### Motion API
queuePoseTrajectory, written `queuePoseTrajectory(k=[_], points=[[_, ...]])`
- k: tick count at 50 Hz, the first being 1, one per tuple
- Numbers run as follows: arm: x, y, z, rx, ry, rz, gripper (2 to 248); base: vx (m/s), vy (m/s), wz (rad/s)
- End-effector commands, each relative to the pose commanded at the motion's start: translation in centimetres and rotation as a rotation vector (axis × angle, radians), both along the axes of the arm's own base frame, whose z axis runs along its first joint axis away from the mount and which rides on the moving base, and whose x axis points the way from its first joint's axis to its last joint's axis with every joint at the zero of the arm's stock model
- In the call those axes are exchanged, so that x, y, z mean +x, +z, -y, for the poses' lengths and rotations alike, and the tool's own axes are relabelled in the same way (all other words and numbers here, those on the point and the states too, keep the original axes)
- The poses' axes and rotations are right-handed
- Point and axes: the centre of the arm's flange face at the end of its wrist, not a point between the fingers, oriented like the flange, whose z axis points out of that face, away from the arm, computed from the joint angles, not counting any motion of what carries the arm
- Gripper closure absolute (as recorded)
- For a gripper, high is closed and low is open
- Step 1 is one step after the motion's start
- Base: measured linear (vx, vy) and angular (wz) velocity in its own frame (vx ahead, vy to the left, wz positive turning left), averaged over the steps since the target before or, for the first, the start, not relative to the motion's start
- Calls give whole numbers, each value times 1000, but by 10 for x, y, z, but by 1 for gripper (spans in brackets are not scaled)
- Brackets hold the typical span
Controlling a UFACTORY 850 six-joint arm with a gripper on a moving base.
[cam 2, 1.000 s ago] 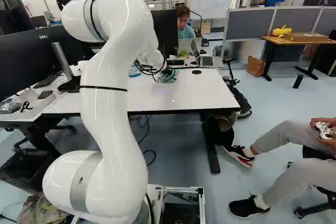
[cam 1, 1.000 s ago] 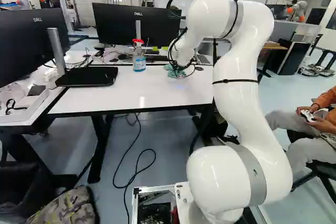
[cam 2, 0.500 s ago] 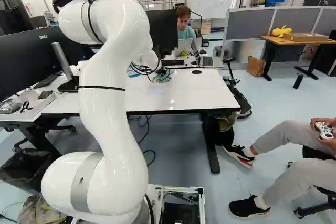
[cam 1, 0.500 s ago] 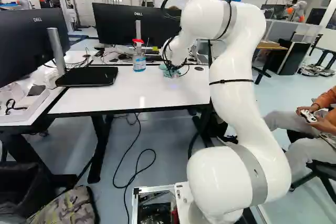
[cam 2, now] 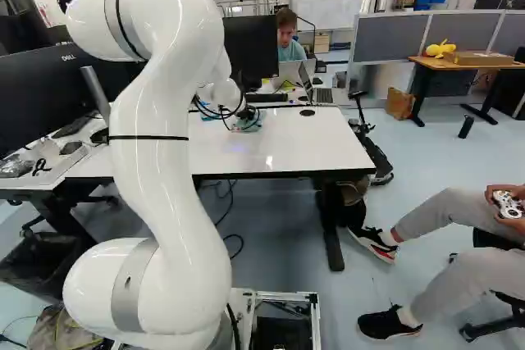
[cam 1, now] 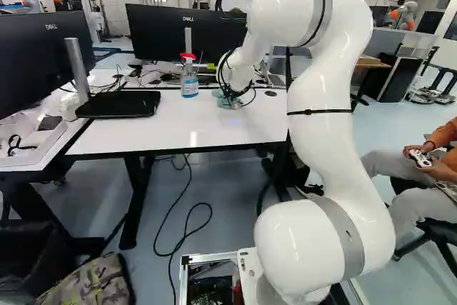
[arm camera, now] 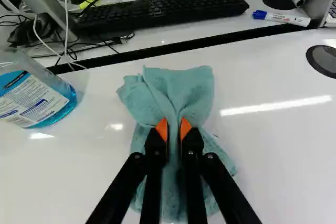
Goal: Clean the table with the green towel
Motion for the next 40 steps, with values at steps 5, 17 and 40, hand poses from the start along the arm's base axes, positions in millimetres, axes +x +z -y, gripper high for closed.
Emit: queuePoseTrajectory(k=[5, 17, 40], points=[[-9, 1, 1, 0, 0, -7, 202, 0, 0, 0], [-28, 3, 10, -1, -14, -22, 202, 0, 0, 0], [-21, 2, 43, 0, -66, -17, 202, 0, 0, 0]])
